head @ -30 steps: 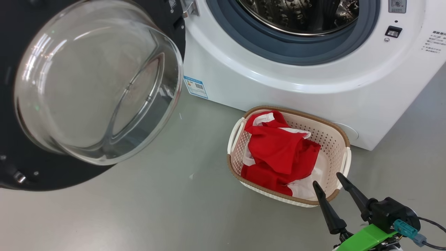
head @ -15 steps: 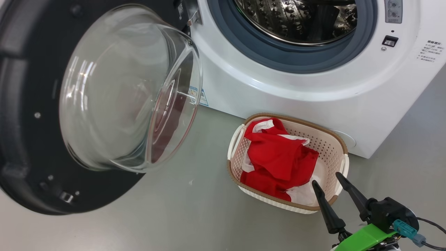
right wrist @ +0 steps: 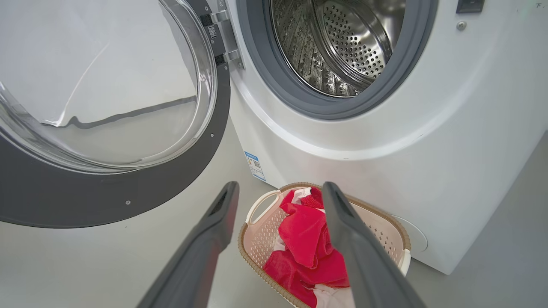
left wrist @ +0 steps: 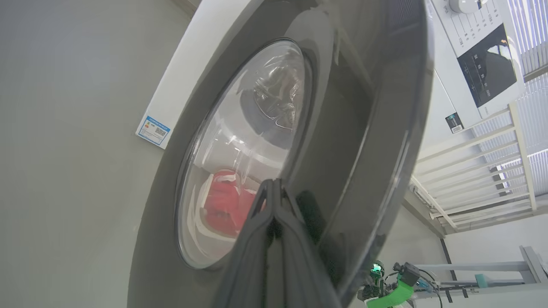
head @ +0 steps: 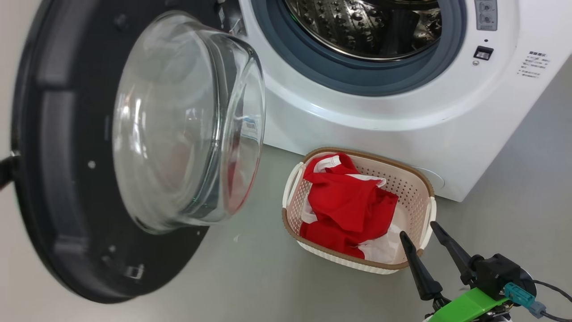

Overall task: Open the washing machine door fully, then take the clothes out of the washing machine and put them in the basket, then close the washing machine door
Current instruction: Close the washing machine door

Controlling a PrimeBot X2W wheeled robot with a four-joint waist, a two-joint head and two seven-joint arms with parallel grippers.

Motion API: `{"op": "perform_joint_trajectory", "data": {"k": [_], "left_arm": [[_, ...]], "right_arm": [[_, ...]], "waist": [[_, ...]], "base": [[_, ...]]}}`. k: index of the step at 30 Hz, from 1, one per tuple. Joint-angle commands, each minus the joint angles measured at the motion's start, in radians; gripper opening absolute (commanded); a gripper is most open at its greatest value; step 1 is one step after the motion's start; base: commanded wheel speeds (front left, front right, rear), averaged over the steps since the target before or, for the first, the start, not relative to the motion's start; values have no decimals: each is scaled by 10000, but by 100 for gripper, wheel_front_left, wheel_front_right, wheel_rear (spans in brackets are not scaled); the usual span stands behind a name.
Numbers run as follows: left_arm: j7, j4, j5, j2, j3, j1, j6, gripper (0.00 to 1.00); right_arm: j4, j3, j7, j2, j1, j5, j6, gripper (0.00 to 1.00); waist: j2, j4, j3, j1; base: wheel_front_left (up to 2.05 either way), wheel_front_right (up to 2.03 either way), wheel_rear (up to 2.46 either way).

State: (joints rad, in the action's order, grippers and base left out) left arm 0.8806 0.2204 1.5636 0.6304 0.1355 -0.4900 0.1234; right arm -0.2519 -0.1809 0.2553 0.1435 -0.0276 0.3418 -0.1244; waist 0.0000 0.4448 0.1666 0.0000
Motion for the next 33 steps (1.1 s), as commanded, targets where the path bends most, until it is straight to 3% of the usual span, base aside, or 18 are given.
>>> {"op": "perform_joint_trajectory", "data": {"k": [1,10,23,33], "left_arm": [[175,-576,151,399,286,-116,73,0],[380,-1967,35,-121,-415,-303,73,0],[-497,-2919,-435,-1284,-1632,-1353,73,0],[-1185,-2795,-551,-1328,-1961,-1521,73,0]], "right_arm": [[262,-210,65,0,1,-77,-63,100],[310,-149,65,-82,46,-95,-63,100],[393,11,65,-193,-135,-147,-63,100],[429,100,65,-246,-246,-196,-63,100]], "waist": [[0,-76,-16,0],[0,-459,-36,0],[0,-1073,269,0],[0,-1296,385,0]], "base": [[0,0,0],[0,0,0],[0,0,0],[0,0,0]]}}
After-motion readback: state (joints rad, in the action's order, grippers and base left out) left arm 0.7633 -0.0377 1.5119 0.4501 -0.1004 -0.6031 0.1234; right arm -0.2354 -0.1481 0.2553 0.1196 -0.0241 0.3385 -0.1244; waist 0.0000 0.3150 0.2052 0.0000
